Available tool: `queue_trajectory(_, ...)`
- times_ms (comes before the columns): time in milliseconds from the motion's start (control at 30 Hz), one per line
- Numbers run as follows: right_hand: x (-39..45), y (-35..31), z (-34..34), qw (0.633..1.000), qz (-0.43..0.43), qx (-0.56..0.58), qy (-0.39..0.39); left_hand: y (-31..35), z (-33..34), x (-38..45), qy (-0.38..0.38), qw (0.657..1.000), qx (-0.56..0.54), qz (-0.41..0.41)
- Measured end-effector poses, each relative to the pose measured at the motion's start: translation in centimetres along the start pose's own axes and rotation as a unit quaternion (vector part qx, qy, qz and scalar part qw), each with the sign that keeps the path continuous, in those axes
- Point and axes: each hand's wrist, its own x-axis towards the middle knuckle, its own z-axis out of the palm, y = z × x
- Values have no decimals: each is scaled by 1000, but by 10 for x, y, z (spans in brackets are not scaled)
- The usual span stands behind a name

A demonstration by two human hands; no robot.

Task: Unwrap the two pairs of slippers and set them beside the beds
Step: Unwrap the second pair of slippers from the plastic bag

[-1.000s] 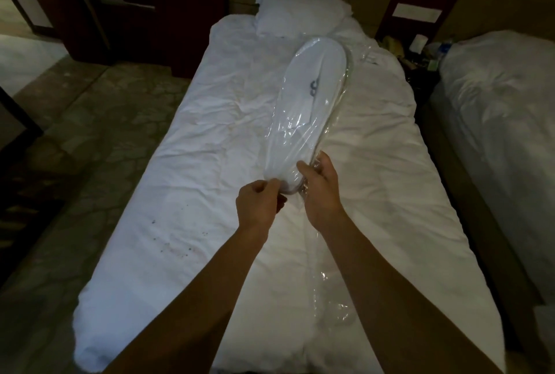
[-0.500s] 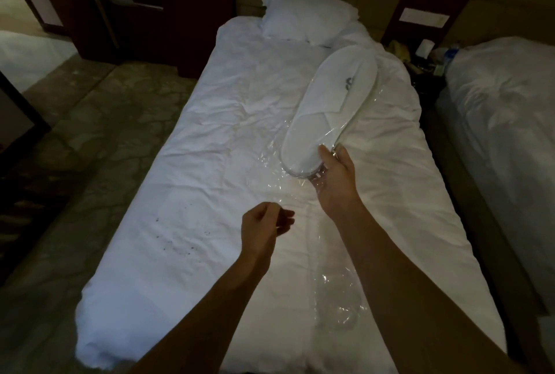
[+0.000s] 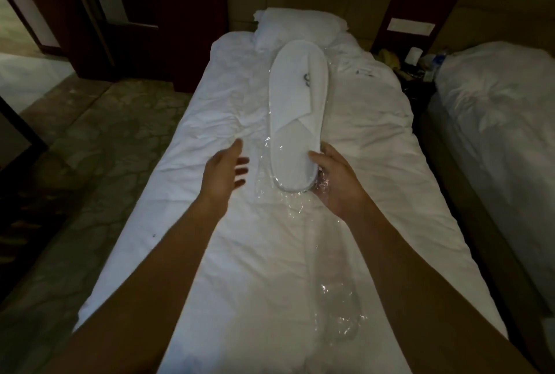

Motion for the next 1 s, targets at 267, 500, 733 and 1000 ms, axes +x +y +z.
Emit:
queue_trajectory(267,-3,13,-2,998,21,-14,-49,20,45,-22,-102,994,29,33)
queue_trajectory(500,-16,16,7,926,-127,-271,228,14,49,-12,-40,997,-8,69)
queue_trajectory(733,-56,39,39,906,-313,-260,111,19,55,5,16,997,-13,70)
queue_trajectory(1000,-51,76,27,961,-113,-242,74,28,49,15,23,997,-27,69)
